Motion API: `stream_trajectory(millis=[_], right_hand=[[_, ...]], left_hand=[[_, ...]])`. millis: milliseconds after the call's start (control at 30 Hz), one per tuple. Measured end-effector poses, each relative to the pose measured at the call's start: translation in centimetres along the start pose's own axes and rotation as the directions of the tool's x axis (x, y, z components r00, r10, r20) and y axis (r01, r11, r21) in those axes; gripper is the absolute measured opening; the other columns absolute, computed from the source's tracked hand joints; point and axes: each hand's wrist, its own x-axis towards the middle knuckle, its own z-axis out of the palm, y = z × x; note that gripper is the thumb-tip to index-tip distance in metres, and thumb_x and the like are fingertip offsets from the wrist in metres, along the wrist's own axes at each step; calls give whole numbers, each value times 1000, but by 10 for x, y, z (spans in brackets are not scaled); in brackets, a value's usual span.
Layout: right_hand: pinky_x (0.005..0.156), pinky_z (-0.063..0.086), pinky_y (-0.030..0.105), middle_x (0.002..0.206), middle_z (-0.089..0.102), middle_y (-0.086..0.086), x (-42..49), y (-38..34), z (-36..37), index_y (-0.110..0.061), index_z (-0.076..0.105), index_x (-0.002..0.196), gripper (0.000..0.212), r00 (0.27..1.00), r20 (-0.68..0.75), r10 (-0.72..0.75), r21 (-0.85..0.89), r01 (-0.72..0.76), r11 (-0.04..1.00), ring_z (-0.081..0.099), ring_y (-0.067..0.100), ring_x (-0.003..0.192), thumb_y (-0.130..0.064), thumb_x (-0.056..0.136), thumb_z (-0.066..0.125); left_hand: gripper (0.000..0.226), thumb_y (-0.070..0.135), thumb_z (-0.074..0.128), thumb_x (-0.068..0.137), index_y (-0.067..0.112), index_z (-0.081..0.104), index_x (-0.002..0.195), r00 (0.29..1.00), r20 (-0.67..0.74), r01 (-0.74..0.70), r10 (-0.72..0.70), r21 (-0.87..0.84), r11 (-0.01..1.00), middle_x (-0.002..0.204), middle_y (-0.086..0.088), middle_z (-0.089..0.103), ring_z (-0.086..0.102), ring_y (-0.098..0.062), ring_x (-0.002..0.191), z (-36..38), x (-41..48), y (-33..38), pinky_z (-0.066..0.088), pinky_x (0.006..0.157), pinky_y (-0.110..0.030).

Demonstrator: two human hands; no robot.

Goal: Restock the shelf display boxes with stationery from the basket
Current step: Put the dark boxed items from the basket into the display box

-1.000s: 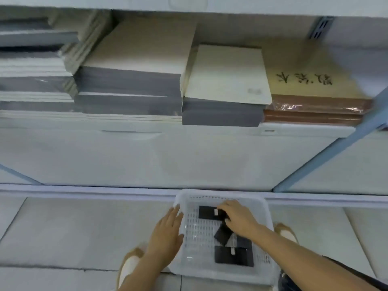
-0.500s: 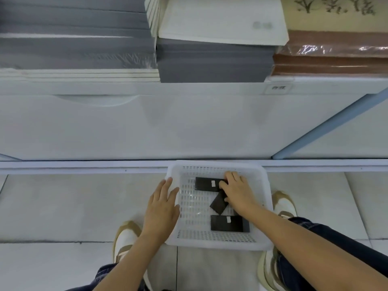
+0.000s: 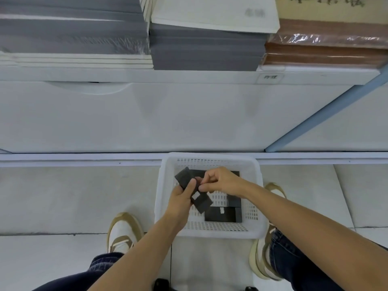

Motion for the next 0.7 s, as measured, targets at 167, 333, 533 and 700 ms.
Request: stream_trajectory(millis=[167,333,533,700], right_hand=[[81,51,21,91,64,-15,-10,33,0,-25,67,101,14,996,-59,65,-451,-85,888,61,-1,83,-29,87,69],[70,39,19,103,57,-9,-18,78,32,-26,56,106,30,985,-126,120,-693,-174,699,52,7,86,-28,82,73],[72,40,22,94,51,-11,-13,80,30,-26,53,91,20,987,-79,139,-679,-156,718,52,10,87,-29,83,72],[72,52,21,90,70,-4,-10,44,6,-16,64,98,20,976,-196,93,-62,-107,992,68,9,83,-24,83,74]], left_hand=[[21,24,48,101,9,60,109,993,-109,33,-33,2,999,99,-14,74,72,-27,88,-23,6,-1,58,79,-41],[16,25,49,101,13,55,110,993,-72,109,-96,200,974,88,-8,76,71,-23,74,-25,5,-12,58,70,-34],[20,25,52,100,13,54,115,988,-74,148,-135,217,965,95,-12,74,69,-22,76,-26,10,-17,58,82,-41],[30,30,64,91,16,56,116,988,-100,129,-113,167,977,104,-12,70,69,-24,92,-24,15,-20,58,87,-42]])
